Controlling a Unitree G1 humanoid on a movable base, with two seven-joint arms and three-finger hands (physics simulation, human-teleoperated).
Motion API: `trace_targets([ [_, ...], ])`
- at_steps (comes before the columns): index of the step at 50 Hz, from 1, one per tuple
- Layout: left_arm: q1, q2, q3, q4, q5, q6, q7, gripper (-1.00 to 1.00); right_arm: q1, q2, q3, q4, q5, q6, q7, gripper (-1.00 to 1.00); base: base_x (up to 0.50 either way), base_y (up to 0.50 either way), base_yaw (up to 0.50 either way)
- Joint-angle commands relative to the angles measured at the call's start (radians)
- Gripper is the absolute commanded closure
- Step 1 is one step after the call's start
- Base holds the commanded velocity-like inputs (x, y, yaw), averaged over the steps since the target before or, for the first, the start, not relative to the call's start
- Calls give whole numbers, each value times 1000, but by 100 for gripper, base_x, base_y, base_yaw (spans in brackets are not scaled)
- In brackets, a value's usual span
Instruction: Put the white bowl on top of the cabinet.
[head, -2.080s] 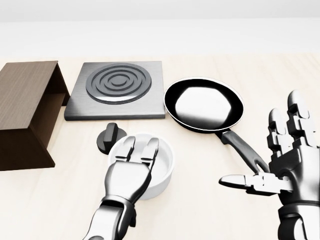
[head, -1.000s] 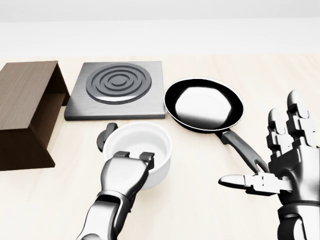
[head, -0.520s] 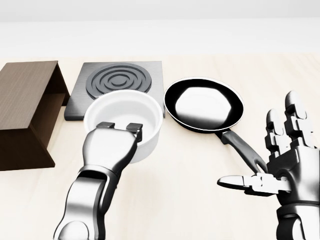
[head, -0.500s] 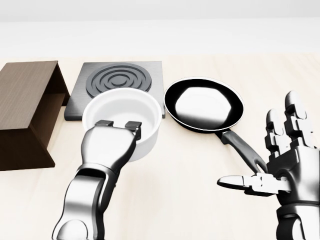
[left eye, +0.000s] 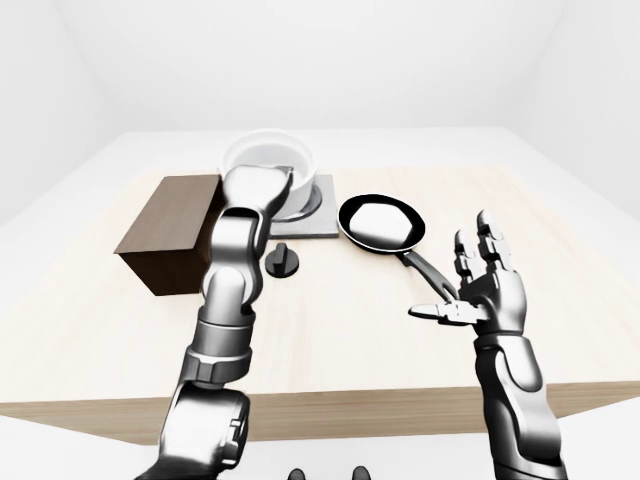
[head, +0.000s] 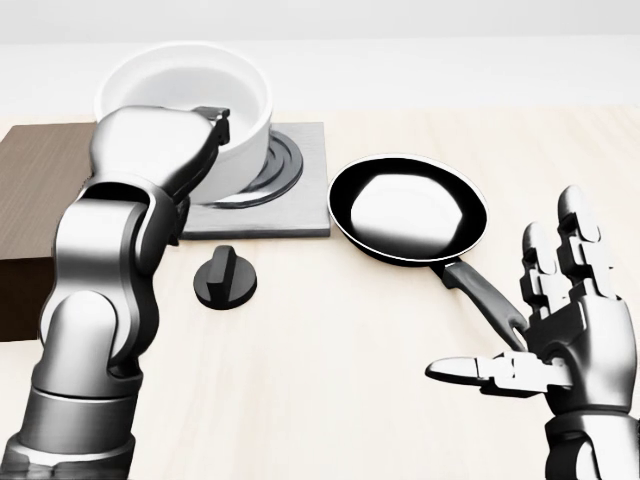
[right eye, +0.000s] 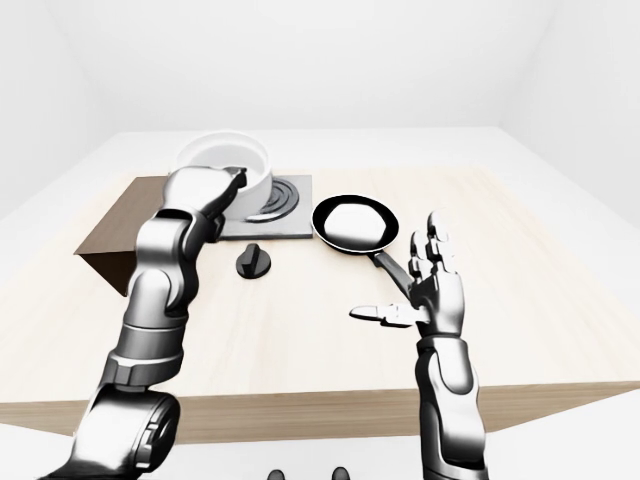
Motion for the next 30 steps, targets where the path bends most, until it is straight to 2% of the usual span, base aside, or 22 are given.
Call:
trace_targets([
  [1,-272,125,48,295,-174,0,182,100,6,4,9,-1,-8,0,3,-100,0,0,0],
  [3,-356,162,71,438,-252,0,266,100,7,5,9,0,-8,0,4,-100,0,0,0],
  [7,-464,220,72,647,-383,0,405,100,10,7,15,3,-13,0,4,-100,0,0,0],
  [9,-534,247,83,785,-455,0,508,100,13,7,15,-1,-13,0,6,-100,0,0,0],
  [14,-624,294,69,991,-572,0,639,100,10,6,10,3,-10,0,8,-100,0,0,0],
  [17,-669,323,61,1089,-611,0,722,100,11,7,13,2,-12,0,7,-100,0,0,0],
  [21,-701,355,48,1150,-639,0,760,100,12,7,11,-2,-10,0,7,-100,0,0,0],
  [30,-734,418,40,1195,-659,0,770,100,15,9,16,1,-16,0,8,-100,0,0,0],
])
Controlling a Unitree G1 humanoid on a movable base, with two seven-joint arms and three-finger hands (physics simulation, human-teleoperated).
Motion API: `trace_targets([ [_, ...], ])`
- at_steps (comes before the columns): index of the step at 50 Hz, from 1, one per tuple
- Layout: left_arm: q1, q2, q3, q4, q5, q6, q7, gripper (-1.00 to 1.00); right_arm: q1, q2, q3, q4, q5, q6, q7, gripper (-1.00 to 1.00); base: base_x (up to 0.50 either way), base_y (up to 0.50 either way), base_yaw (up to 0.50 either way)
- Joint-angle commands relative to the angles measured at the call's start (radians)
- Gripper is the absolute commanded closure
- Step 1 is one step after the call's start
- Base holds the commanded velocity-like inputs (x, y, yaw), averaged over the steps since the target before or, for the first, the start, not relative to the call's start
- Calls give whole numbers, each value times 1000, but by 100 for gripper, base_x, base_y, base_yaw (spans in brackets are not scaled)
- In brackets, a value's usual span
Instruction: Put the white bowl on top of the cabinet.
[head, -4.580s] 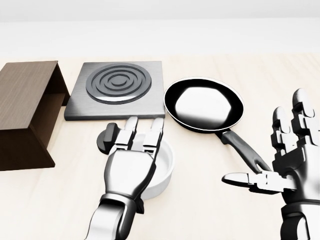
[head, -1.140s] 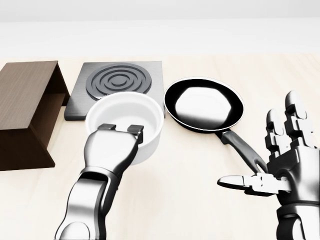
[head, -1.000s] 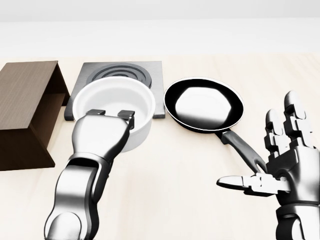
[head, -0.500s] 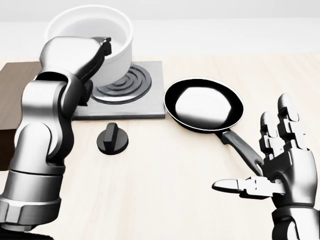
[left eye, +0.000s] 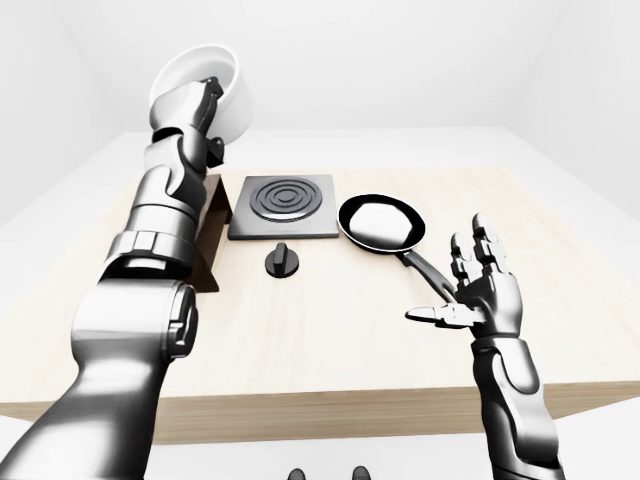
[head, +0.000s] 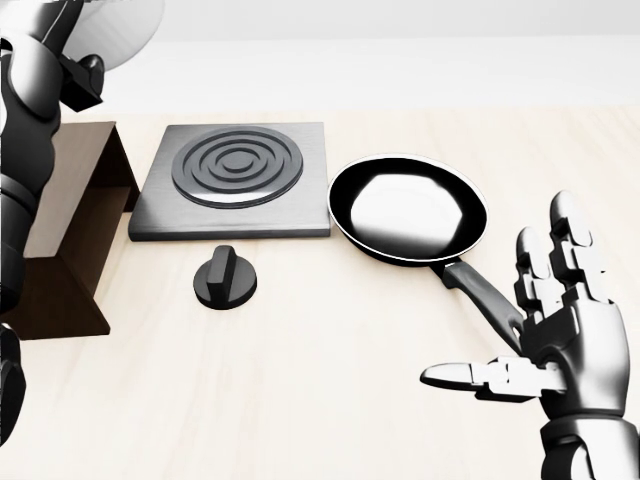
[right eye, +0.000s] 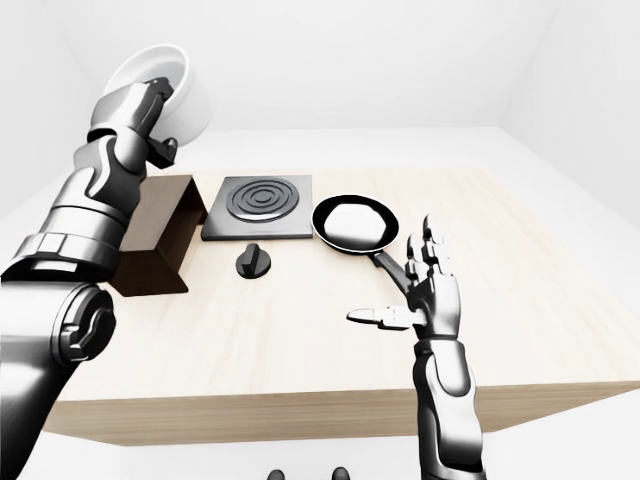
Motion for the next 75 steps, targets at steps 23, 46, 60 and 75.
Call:
trace_targets([
  [23,-42,167,7,144,-60,0,159,100,2,5,15,13,-14,0,0,-100,0,0,0],
  [46,98,184,23,144,-112,0,224,100,-1,4,17,22,-17,0,-2,-100,0,0,0],
  [60,143,175,24,157,-132,0,252,100,-2,6,24,33,-25,0,-5,-100,0,0,0],
  [75,182,166,15,181,-130,0,267,100,-3,9,31,37,-30,0,-8,-100,0,0,0],
])
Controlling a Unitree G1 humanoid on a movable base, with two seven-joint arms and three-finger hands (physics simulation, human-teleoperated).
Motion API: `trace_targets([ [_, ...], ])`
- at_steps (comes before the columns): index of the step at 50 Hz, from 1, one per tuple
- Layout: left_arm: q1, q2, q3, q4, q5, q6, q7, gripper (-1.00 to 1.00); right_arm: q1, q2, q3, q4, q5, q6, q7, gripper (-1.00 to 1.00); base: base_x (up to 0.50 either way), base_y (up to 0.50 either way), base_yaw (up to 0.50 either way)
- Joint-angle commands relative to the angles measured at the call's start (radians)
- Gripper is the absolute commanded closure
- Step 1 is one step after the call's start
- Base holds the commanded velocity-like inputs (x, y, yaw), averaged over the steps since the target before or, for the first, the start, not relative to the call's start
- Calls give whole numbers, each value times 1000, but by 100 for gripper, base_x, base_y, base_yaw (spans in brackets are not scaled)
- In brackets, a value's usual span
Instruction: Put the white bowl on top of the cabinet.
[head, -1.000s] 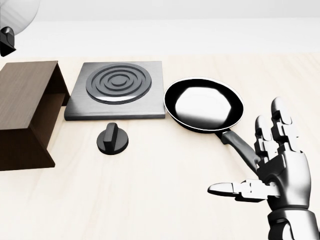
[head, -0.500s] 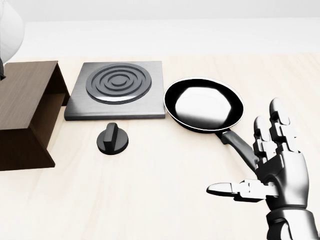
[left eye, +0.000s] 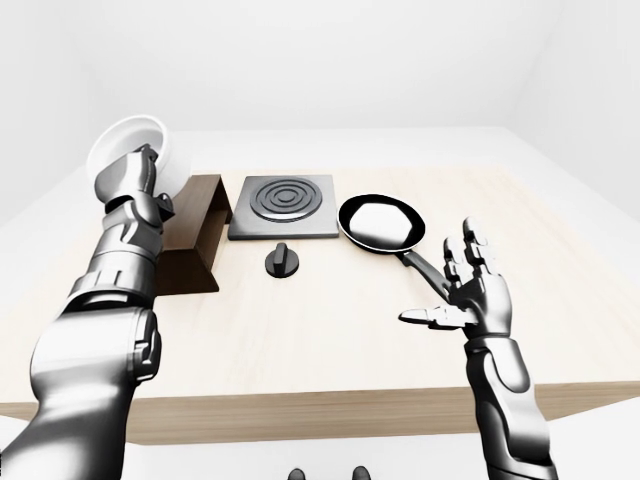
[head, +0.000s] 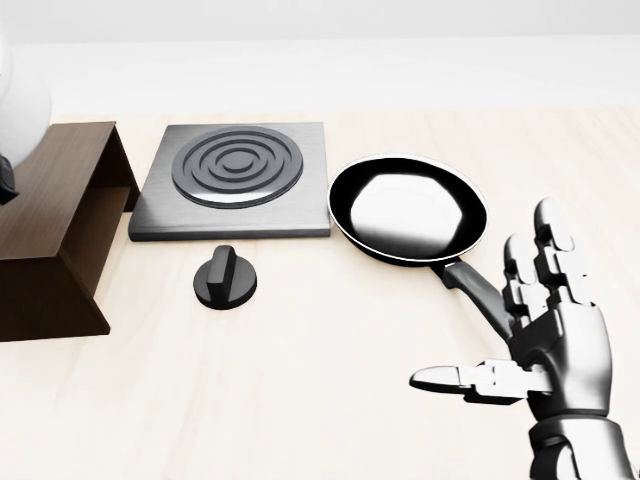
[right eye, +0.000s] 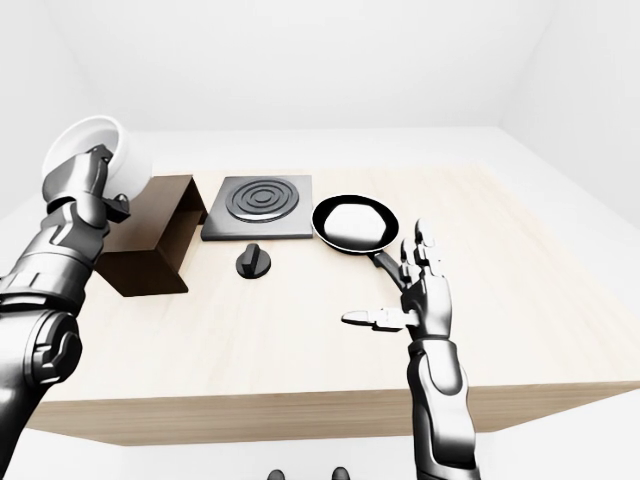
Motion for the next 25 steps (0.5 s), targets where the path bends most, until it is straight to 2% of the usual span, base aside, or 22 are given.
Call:
trace_targets([
  [1,15,0,-8,-17,24,0,47,100,-3,2,6,8,-5,0,-3,-100,0,0,0],
  [25,43,-3,-7,-5,25,0,50,100,2,2,10,10,-10,0,-1,-100,0,0,0],
])
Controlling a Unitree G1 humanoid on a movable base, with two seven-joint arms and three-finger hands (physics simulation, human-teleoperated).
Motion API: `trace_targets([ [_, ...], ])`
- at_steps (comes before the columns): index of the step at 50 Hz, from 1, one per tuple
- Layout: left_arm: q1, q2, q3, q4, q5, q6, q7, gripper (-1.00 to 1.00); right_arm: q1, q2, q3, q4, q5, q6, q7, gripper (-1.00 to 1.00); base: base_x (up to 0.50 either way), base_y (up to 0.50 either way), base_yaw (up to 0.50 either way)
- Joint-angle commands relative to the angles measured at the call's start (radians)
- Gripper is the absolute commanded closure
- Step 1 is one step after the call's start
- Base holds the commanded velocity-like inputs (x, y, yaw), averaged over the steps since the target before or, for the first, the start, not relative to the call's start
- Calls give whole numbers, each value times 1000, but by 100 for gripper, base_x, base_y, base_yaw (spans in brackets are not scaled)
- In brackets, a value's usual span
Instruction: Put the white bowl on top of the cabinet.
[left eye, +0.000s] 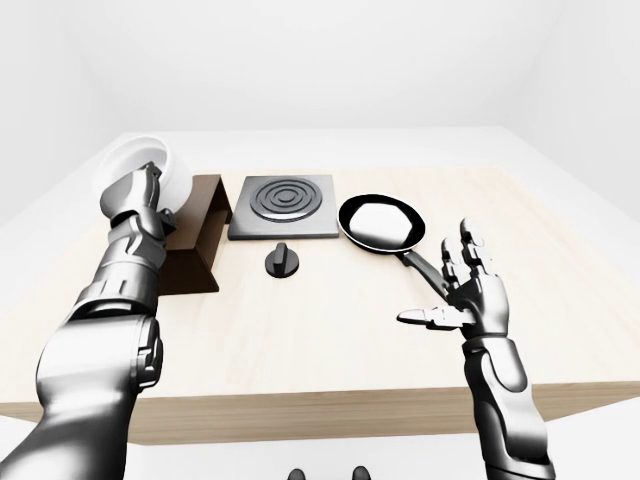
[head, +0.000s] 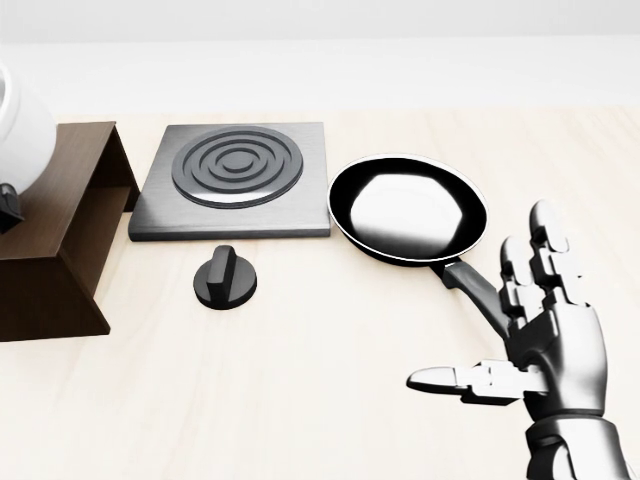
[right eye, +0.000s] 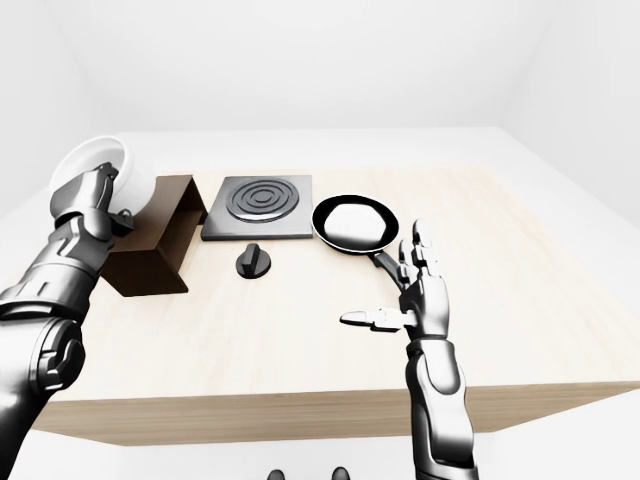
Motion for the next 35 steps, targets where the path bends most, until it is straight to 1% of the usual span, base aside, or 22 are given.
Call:
trace_targets([
  [1,-5,5,-4,-29,25,0,40,100,0,2,4,6,-5,0,-1,-100,0,0,0],
  [35,19,0,-2,-16,16,0,52,100,5,5,20,10,-17,0,-6,-100,0,0,0],
])
